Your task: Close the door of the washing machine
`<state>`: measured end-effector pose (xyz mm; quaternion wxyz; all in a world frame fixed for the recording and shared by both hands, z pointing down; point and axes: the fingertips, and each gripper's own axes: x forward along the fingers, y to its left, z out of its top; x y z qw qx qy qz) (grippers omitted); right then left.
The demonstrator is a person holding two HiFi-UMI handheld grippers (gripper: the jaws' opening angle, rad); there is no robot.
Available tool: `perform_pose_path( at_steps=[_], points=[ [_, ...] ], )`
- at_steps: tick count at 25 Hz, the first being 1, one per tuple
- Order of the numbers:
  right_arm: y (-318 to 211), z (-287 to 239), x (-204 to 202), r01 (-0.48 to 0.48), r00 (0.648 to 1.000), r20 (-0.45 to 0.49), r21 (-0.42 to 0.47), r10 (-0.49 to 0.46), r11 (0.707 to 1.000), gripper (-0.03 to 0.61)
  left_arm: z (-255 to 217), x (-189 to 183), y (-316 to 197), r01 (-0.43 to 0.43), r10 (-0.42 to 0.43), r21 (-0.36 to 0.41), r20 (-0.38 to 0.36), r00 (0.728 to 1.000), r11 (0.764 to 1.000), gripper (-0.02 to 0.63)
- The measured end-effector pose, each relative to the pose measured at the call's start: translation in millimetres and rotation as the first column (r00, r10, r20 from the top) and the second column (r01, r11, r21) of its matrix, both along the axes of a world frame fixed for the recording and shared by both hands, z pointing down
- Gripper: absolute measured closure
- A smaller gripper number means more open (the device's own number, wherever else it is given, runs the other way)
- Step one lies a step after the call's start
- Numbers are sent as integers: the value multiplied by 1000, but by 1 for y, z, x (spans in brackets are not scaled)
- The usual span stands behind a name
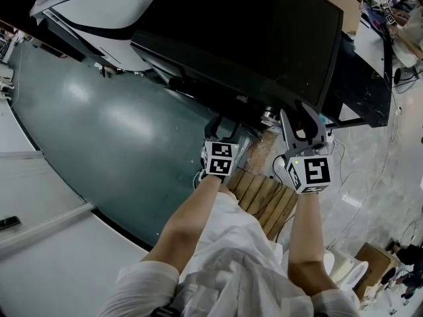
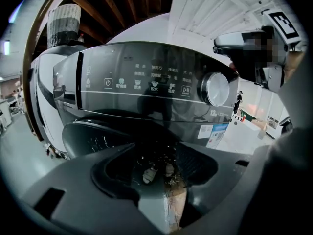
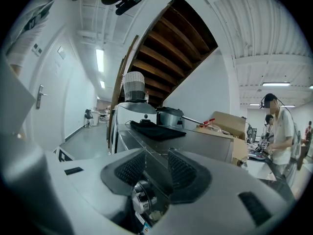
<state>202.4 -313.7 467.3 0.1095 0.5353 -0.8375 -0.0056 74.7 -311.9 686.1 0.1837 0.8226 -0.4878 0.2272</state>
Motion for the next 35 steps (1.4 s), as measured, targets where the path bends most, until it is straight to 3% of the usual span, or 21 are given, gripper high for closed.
perform_pose_path(
  at_steps=[15, 35],
  points=[
    [-2, 3, 3, -8, 1000, 6, -37, 8, 999, 428, 1, 2, -3, 25, -26, -56, -15, 1000, 998, 359],
    [-2, 5, 1, -8, 1000, -10, -43, 8, 999, 428, -3, -2, -5, -40, 36, -87, -53, 998, 995, 405]
  ],
)
